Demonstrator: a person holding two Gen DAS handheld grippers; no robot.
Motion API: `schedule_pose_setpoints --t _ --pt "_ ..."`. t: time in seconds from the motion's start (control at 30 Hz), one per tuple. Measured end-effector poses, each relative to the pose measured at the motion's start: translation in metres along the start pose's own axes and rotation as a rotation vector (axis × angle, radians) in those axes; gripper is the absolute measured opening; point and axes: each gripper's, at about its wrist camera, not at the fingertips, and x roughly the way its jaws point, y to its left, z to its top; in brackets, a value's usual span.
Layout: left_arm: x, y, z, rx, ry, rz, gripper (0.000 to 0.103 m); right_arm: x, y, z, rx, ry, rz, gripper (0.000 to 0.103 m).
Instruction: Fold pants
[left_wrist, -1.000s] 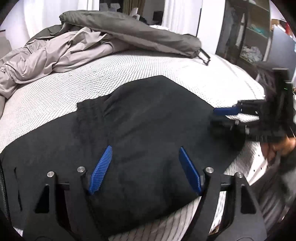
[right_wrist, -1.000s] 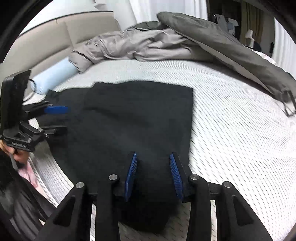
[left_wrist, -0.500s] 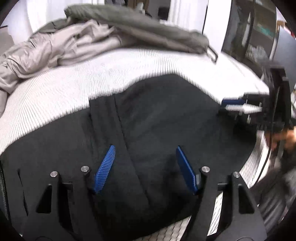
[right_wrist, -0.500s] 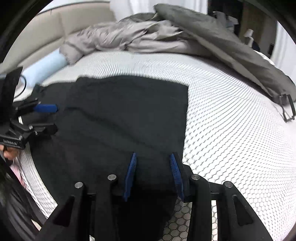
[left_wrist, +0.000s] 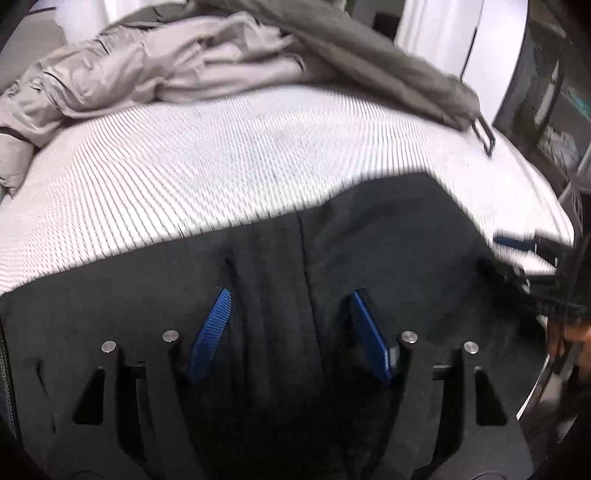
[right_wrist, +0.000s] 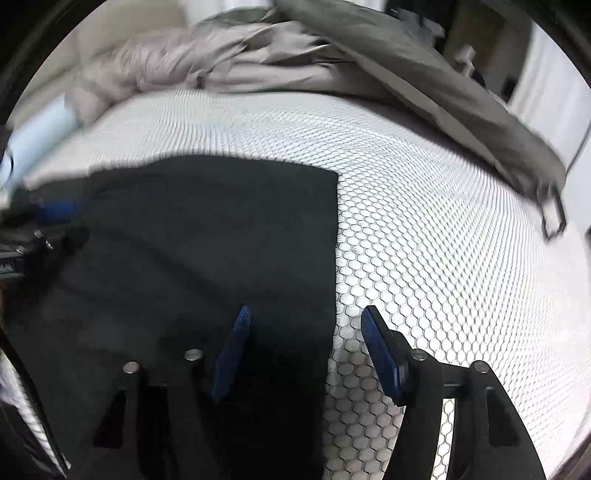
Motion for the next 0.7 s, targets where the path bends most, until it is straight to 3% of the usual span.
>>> schedule_pose_setpoints --t 0.07,0.13,0.2,0.27,0.37,0.43,0.53,0.6,0.7 --pt "0.004 0.007 0.01 -0.077 -0.014 -0.007 0.065 -0.005 -0.007 0.001 0.066 -0.01 0.078 0.063" --pt "0.019 0.009 0.011 -0.091 0.055 0.026 0.06 -0.003 -0.005 0.0 0.094 -0.005 0.141 0.063" --pt "0.034 0.013 0.009 -0.073 0.086 0.053 0.061 0.009 0.004 -0.002 0.046 0.031 0.087 0.063" --pt "0.037 0.019 0.01 -0.101 0.088 0.032 0.062 0.017 -0.001 -0.004 0.047 0.057 0.073 0.062" --pt "0.012 0.016 0.005 -0.071 0.05 0.062 0.061 0.007 -0.026 -0.01 0.151 0.057 0.074 0.063" --pt "-0.011 0.011 -0.005 -0.056 0.019 0.087 0.061 -0.011 -0.032 -0.017 0.169 0.01 0.069 0.063" --pt "-0.048 -0.01 -0.029 0.015 -0.04 0.096 0.062 -0.042 -0.014 -0.032 0.071 -0.052 0.14 0.063" --pt "-0.066 -0.029 -0.05 0.057 -0.072 0.124 0.071 -0.055 0.002 -0.04 0.011 -0.088 0.148 0.065" --pt "-0.081 -0.052 -0.07 0.105 -0.085 0.125 0.075 -0.065 0.028 -0.052 -0.061 -0.112 0.21 0.077"
